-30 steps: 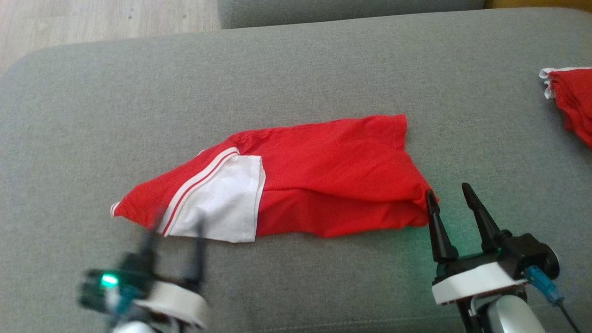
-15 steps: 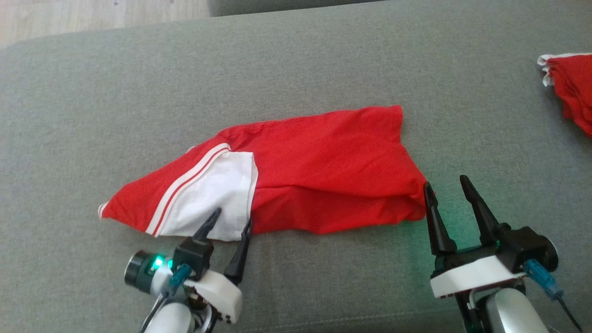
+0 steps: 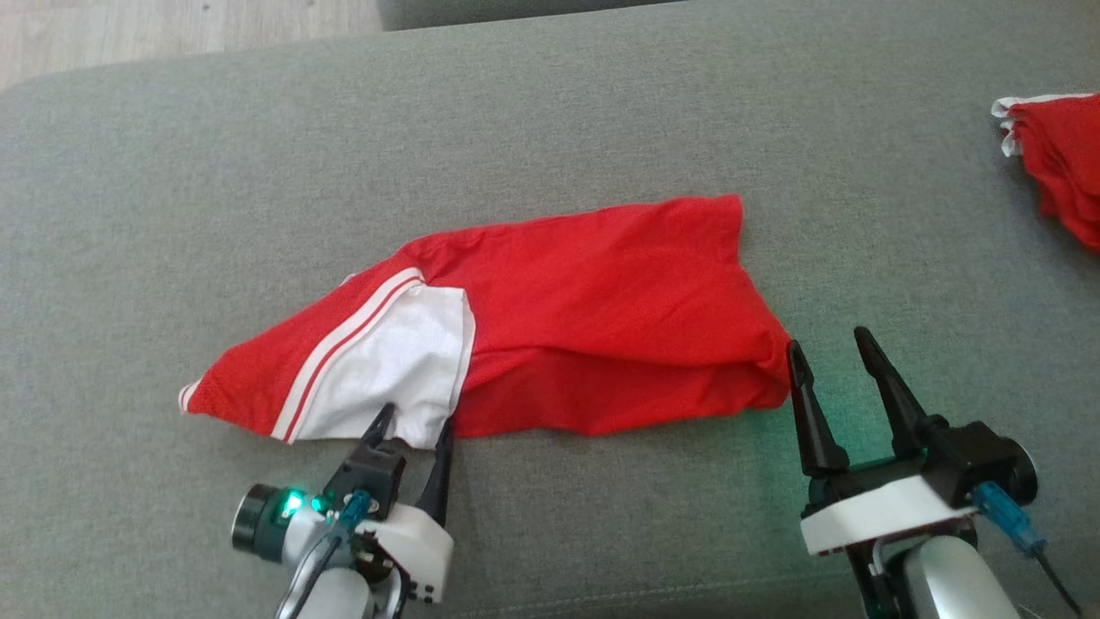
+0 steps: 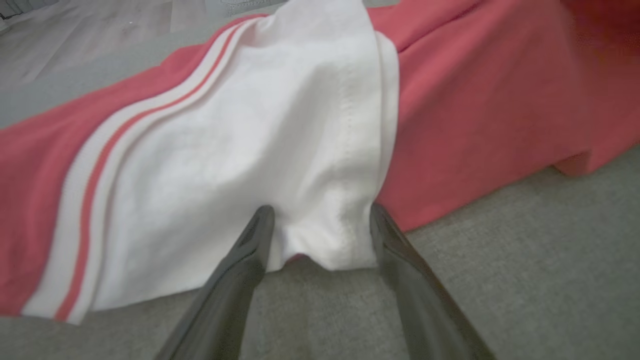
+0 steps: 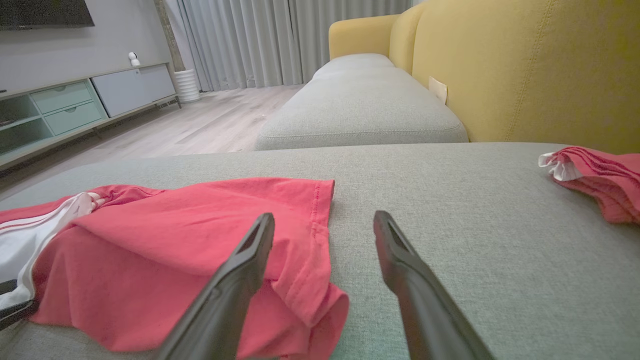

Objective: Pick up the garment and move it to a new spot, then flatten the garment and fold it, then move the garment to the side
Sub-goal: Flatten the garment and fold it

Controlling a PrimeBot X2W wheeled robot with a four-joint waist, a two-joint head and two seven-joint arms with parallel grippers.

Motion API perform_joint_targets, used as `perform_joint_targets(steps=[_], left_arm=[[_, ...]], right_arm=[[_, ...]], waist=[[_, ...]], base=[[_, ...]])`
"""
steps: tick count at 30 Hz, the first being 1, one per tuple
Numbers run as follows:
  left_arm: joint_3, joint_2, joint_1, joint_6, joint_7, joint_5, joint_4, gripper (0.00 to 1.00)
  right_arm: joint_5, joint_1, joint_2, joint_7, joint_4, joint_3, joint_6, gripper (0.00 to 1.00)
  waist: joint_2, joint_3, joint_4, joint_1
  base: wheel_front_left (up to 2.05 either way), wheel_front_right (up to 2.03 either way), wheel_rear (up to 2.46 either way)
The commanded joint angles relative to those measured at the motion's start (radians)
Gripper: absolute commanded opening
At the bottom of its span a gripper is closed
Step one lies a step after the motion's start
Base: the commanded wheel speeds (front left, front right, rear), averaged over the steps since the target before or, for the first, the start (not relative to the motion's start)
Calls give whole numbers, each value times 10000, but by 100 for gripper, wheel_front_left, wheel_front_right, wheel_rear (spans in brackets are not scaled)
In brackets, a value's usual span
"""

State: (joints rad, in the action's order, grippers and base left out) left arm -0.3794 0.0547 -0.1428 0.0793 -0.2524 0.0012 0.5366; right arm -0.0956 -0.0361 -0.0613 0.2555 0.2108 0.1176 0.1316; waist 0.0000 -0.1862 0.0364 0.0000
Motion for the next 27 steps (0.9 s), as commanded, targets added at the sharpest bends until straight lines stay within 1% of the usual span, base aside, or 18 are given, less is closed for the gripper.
perform_joint_targets(steps=[1,2,3,4,5,6,7,13,15,17,19,20,22,25,27], left_arm=[[197,-11,-396,89,-93,-29,-196,100],[160,-14,-413,112,-93,-46,-203,100],[121,-16,-419,133,-93,-52,-214,84],[99,-17,-419,157,-93,-65,-265,62],[77,-18,-408,178,-93,-64,-336,33],[66,-15,-386,208,-93,-61,-485,9],[55,8,-333,226,-93,-61,-617,0],[110,370,190,415,-93,-35,-1825,0],[132,552,403,365,-93,-81,-2286,0],[129,690,636,22,-91,-361,-2592,0],[45,878,776,-466,112,-631,-2749,0],[44,917,820,-672,266,-816,-2821,0],[25,963,905,-1228,613,-1331,-2994,0],[9,1134,1046,-1606,1106,-1847,-3197,0],[46,1179,1110,-1680,1173,-2071,-3358,0]], right_arm=[[-20,-305,-139,63,-256,223,-9,100],[-19,-304,-142,63,-249,221,-9,100],[-17,-300,-142,63,-242,223,-9,100],[-19,-295,-140,63,-236,227,-9,100],[-16,-283,-135,63,-232,237,-9,100],[-5,-263,-126,63,-234,252,-9,100],[2,-240,-118,63,-235,265,-9,100],[-4,-138,-147,63,-255,278,-9,100],[-42,-123,-215,63,-262,338,-9,100],[-86,-131,-294,63,-228,398,-9,100],[-111,-158,-365,63,-181,439,-9,100],[-119,-172,-392,63,-156,446,-9,100],[-128,-197,-439,63,-99,490,-9,100],[-234,-259,-521,63,70,761,-9,100],[-353,-291,-593,63,276,956,-9,100]], waist=[[0,14,-29,0],[0,30,-44,0],[0,49,-56,0],[0,71,-67,0],[0,99,-74,0],[0,129,-79,0],[0,160,-82,0],[0,371,-171,0],[0,443,-278,0],[0,522,-417,0],[0,593,-566,0],[0,622,-641,0],[0,669,-775,0],[0,700,-874,0],[0,702,-932,0]], base=[[0,0,0],[0,0,0],[0,0,0],[0,0,0],[0,0,0],[0,0,0],[0,0,0],[0,0,0],[0,0,0],[0,0,0],[0,0,0],[0,0,0],[0,0,0],[0,0,0],[0,0,0]])
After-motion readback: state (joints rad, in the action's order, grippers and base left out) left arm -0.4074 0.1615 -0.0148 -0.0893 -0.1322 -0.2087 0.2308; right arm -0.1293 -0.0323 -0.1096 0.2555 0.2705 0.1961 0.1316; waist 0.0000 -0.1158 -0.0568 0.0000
